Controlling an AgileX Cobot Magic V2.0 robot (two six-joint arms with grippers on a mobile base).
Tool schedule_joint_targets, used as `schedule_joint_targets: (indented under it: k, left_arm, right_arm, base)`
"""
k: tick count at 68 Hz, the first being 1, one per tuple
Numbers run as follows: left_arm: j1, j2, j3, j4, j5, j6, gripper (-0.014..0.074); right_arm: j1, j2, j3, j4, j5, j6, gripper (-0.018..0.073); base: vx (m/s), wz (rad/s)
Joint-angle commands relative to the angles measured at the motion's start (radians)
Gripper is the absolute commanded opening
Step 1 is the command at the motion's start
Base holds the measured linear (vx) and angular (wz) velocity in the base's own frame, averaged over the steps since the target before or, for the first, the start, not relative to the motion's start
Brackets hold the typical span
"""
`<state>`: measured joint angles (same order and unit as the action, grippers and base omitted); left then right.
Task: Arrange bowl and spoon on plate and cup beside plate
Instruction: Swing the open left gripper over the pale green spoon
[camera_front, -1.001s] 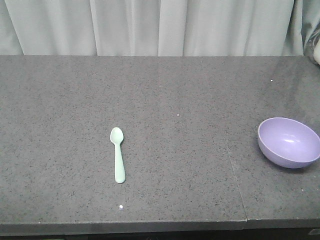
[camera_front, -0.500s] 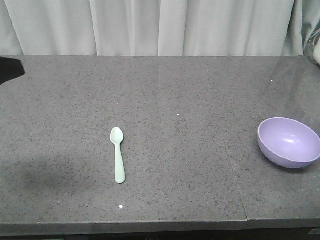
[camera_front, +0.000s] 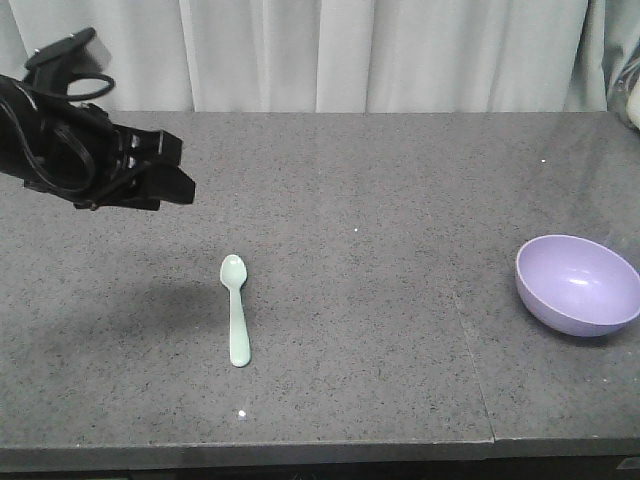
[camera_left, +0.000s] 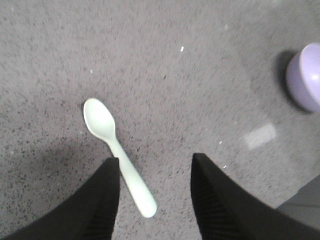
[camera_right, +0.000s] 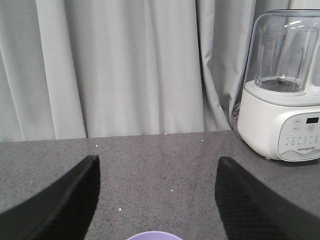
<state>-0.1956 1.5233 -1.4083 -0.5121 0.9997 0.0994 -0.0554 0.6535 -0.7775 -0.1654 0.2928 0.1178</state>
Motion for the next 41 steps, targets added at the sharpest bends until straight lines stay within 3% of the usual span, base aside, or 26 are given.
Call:
schedule_joint_targets:
  k: [1,5,6,17,31,41]
  left_arm:
    - [-0.034,-0.001,-0.035,0.090,-0.022,-0.072,0.0306]
    - [-0.071,0.033,-0.035,0.166,-0.003,-0.139,0.0307]
    - [-0.095,0.035,-0.035,0.164,-0.021,-0.140,0.0311]
    - [-0.127,0.054,-0.067,0.162,-0.073,-0.147,0.0334]
    - [-0.127,0.132,-0.208,0.190,0.048,-0.172,0.0337]
    - [-0.138,0.153,-0.273,0.186,0.069,-0.176,0.0337]
  right_arm:
    - [-0.007,0.009,-0.031,-0.010,-0.068,-0.006,0.0488]
    - [-0.007,0.009,-0.031,-0.010,-0.066,-0.006,0.0488]
    - [-0.007,0.009,-0.031,-0.010,-0.065,-0.006,0.0488]
    - [-0.007,0.009,-0.031,-0.010,-0.065,-0.006,0.0488]
    - [-0.007,0.009,-0.031,-0.010,-0.064,-0.006,0.0488]
    - [-0.007,0.009,-0.031,-0.010,-0.064,-0.006,0.0488]
  base:
    - [0.00,0.00]
    - [0.00,0.00]
    - [0.00,0.00]
    - [0.00,0.00]
    - [0.00,0.00]
    - [0.00,0.00]
